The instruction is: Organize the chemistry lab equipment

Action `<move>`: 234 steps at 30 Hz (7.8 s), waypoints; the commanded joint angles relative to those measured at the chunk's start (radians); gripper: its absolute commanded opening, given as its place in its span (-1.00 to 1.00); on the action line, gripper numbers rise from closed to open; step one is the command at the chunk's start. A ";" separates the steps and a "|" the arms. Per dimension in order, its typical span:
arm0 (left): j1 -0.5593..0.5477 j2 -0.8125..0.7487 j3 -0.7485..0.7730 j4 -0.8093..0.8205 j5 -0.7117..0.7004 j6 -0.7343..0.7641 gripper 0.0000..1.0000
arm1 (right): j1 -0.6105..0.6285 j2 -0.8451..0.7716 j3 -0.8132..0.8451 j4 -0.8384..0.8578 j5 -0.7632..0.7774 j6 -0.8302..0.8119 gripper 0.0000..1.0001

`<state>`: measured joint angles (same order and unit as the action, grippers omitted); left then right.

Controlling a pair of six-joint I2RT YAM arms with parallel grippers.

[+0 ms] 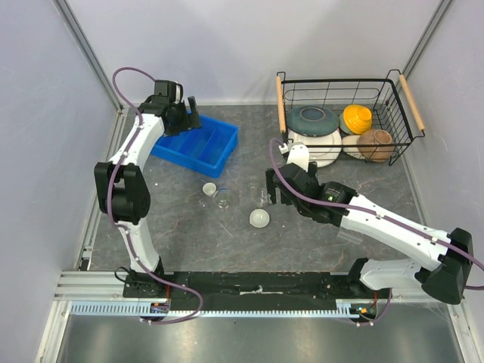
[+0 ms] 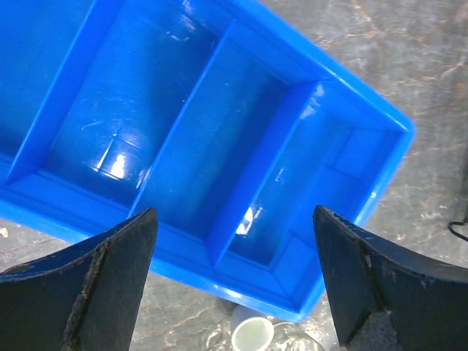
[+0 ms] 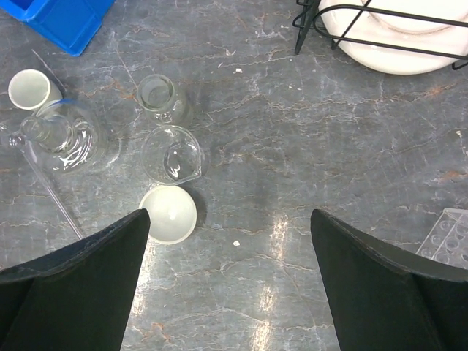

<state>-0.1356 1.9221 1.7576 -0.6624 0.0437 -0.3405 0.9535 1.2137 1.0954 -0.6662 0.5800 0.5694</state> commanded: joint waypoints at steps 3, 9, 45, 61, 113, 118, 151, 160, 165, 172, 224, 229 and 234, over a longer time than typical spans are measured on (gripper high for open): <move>0.030 0.058 0.040 0.012 0.010 0.072 0.86 | 0.019 0.020 -0.029 0.065 0.035 -0.022 0.96; 0.042 0.130 0.059 0.014 -0.001 0.098 0.86 | 0.019 0.046 -0.037 0.082 0.043 -0.036 0.96; 0.031 0.172 -0.095 0.018 -0.108 0.017 -0.07 | 0.021 -0.078 -0.186 0.112 0.018 0.046 0.96; -0.062 0.091 -0.188 0.032 -0.150 -0.081 -0.96 | 0.028 -0.166 -0.220 0.074 0.021 0.060 0.96; -0.377 -0.167 -0.713 0.253 -0.285 -0.384 -0.96 | 0.183 -0.036 -0.092 0.048 -0.011 0.049 0.96; -0.377 -0.176 -0.690 0.238 -0.278 -0.364 -0.85 | 0.229 0.093 -0.016 0.095 -0.038 0.018 0.96; -0.265 -0.825 -0.592 -0.029 -0.262 -0.227 1.00 | 0.218 0.609 0.337 0.255 -0.097 -0.100 0.86; -0.265 -1.034 -0.693 -0.054 -0.176 -0.198 0.98 | 0.186 0.690 0.392 0.270 -0.132 -0.097 0.50; -0.266 -1.098 -0.731 -0.081 -0.182 -0.183 0.97 | 0.179 0.731 0.417 0.269 -0.143 -0.095 0.39; -0.266 -1.163 -0.739 -0.109 -0.171 -0.167 0.97 | 0.169 0.767 0.435 0.269 -0.131 -0.089 0.18; -0.266 -1.204 -0.793 -0.098 -0.150 -0.135 0.97 | 0.189 0.507 0.636 -0.087 0.011 -0.082 -1.00; -0.266 -1.227 -0.802 -0.100 -0.142 -0.132 0.97 | 0.072 0.555 0.698 -0.085 0.006 -0.103 -1.00; -0.265 -1.247 -0.793 -0.123 -0.195 -0.126 0.97 | 0.008 0.619 0.790 -0.081 -0.025 -0.129 -1.00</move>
<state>-0.4114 0.7029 0.9909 -0.5755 -0.0753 -0.5377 1.0710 1.8523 1.7378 -0.8494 0.5152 0.3672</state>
